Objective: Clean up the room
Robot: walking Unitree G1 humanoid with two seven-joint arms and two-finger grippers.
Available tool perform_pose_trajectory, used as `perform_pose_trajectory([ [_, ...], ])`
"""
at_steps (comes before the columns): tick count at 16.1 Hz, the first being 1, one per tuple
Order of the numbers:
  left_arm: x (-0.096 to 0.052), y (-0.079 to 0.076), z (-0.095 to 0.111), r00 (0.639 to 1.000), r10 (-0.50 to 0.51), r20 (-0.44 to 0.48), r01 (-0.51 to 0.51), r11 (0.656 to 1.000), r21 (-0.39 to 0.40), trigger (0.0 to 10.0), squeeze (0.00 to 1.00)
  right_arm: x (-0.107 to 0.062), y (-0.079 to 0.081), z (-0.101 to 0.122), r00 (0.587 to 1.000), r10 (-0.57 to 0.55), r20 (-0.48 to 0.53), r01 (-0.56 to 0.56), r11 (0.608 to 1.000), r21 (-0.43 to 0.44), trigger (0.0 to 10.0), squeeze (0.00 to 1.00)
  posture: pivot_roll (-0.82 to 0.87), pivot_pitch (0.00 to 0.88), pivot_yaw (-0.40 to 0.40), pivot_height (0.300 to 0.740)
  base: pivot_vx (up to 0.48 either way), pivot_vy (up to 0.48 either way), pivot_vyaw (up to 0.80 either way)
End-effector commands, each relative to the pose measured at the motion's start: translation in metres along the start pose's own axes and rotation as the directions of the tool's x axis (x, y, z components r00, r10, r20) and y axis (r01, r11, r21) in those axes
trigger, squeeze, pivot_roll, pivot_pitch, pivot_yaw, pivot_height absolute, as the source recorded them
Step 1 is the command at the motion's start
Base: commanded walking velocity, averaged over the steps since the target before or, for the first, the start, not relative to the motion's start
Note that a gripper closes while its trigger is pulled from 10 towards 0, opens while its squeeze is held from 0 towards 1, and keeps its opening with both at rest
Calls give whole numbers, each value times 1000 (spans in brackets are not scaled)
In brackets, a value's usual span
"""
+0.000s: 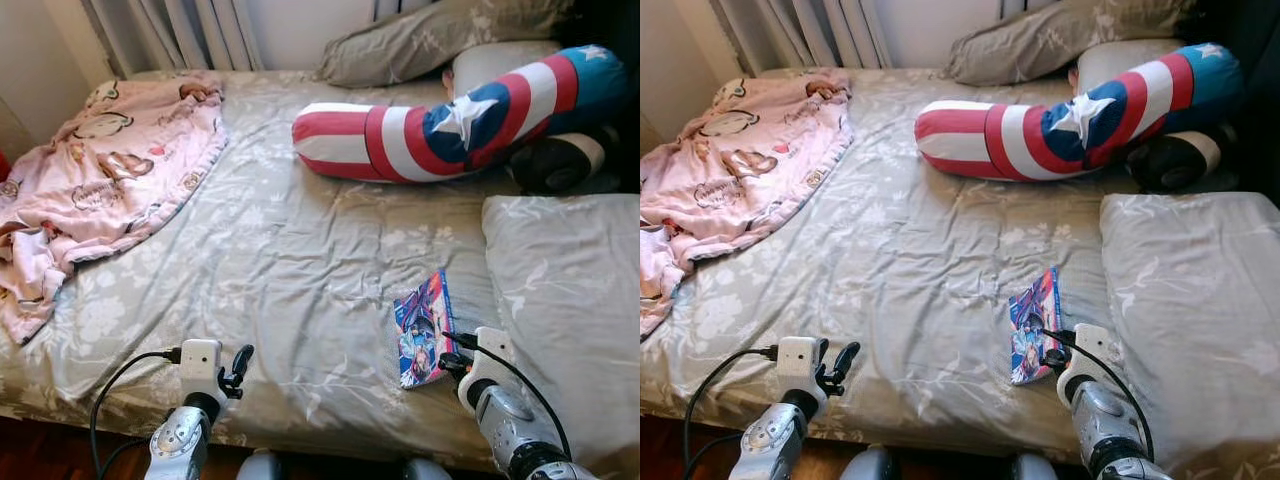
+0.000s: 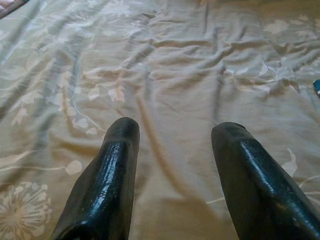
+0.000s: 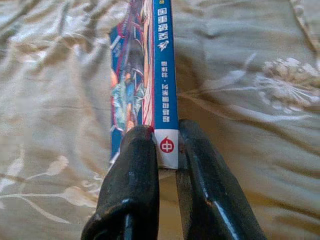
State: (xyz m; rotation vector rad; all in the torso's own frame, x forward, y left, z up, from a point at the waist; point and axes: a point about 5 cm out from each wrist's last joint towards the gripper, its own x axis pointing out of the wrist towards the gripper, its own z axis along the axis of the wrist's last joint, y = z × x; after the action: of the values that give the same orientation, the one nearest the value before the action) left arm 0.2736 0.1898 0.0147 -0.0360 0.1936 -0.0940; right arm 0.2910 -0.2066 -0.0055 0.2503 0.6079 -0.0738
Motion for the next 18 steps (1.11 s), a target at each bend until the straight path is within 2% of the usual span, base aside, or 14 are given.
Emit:
perform_pose_trajectory([
  [1,-4,5,-3,1000,15,-17,-15,1000,-2,10000,0,-2,-3,-11,999,-24,-28,24,1000,-4,10000,0,40,176,57,656,0,0,0],
  [2,-4,6,-3,1000,16,-18,-16,1000,-2,10000,0,-2,-3,-10,999,-25,-28,24,1000,-5,10000,0,40,176,57,656,0,0,0],
  [4,-6,9,-4,999,28,-23,-28,1000,2,10000,0,-1,-2,-7,999,-42,-18,42,999,-5,10000,212,40,177,52,656,0,0,0],
  [5,-6,9,-5,999,29,-24,-29,1000,2,10000,0,-1,-2,-5,999,-46,-13,46,999,-4,10000,400,42,177,52,656,0,0,0],
  [6,-6,9,-5,999,29,-25,-29,1000,2,10000,0,-1,-2,-4,999,-48,-10,48,999,-4,10000,455,42,177,51,656,0,0,0],
  [8,-6,8,-5,999,31,-25,-31,1000,4,10000,0,0,-3,-2,998,-61,0,61,998,-9,10000,906,42,176,51,656,0,0,0],
  [9,-5,8,-4,999,32,-23,-32,999,4,10000,0,0,-4,-1,998,-67,3,67,998,-9,10000,984,42,176,52,656,0,0,0],
  [10,-5,8,-3,999,31,-20,-31,1000,3,10000,0,-1,-6,0,997,-75,6,75,997,-11,10000,1000,43,176,52,656,0,0,0],
  [12,-4,8,-2,999,32,-16,-32,999,3,10000,0,-2,-14,4,992,-120,26,120,993,-20,10000,1000,40,174,52,656,0,0,0],
  [13,-4,7,-2,999,31,-14,-31,1000,3,10000,0,-3,-16,5,991,-128,33,129,991,-27,10000,961,42,173,51,656,0,0,0],
  [14,-3,6,-1,999,30,-11,-30,1000,0,10000,0,-4,-23,8,986,-159,45,160,986,-38,10000,16,44,173,52,656,0,0,0],
  [17,-3,5,-2,1000,25,-13,-25,1000,-6,10000,0,-7,-33,14,975,-207,80,210,977,-36,10000,0,39,170,51,656,0,0,0],
  [18,-3,4,-3,1000,25,-15,-25,1000,-7,10000,0,-6,-32,13,977,-195,81,201,977,-67,10000,0,34,168,50,656,0,0,0],
])
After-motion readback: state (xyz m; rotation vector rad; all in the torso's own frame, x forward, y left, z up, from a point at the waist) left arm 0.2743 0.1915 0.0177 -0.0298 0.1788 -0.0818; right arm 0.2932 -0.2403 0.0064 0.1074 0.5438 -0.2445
